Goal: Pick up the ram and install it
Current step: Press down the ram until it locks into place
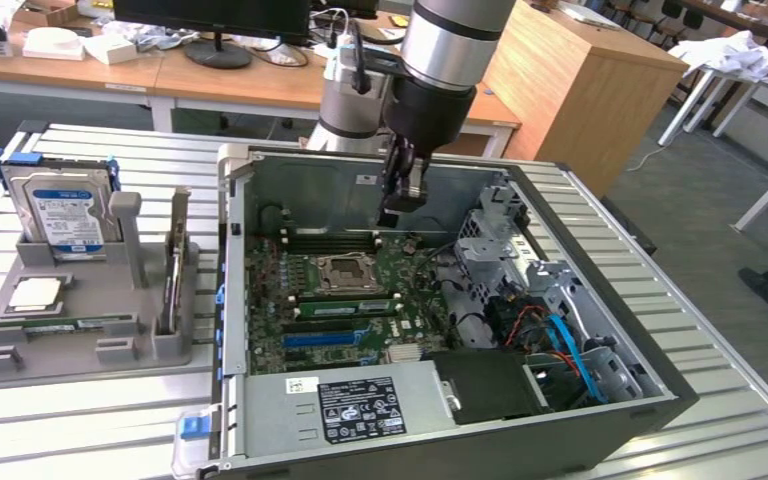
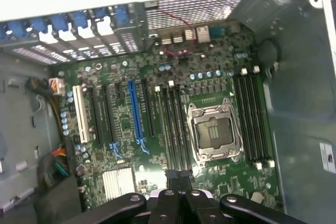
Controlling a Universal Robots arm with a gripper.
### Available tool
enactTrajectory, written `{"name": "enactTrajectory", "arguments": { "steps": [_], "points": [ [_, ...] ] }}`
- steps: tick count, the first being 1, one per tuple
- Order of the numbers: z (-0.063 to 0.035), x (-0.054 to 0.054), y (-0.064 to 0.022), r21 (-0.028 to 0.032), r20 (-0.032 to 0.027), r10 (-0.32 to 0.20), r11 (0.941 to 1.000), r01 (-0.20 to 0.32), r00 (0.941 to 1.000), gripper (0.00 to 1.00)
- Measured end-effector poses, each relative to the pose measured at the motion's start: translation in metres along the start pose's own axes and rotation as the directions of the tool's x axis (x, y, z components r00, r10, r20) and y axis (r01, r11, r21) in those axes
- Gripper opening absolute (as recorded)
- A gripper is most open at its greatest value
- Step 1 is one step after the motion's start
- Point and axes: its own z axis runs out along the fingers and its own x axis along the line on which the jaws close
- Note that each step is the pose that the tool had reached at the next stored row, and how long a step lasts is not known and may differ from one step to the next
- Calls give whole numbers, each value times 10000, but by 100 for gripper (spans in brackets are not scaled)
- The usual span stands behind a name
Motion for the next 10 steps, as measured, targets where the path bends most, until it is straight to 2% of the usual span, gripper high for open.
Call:
{"name": "enactTrajectory", "arguments": {
  "steps": [5, 10],
  "points": [
    [5, 0, 0, 32, 35, 872, 9962, -872, 9962, 10],
    [11, 0, -1, 62, 71, 1756, 9844, -1756, 9844, 10]
  ]
}}
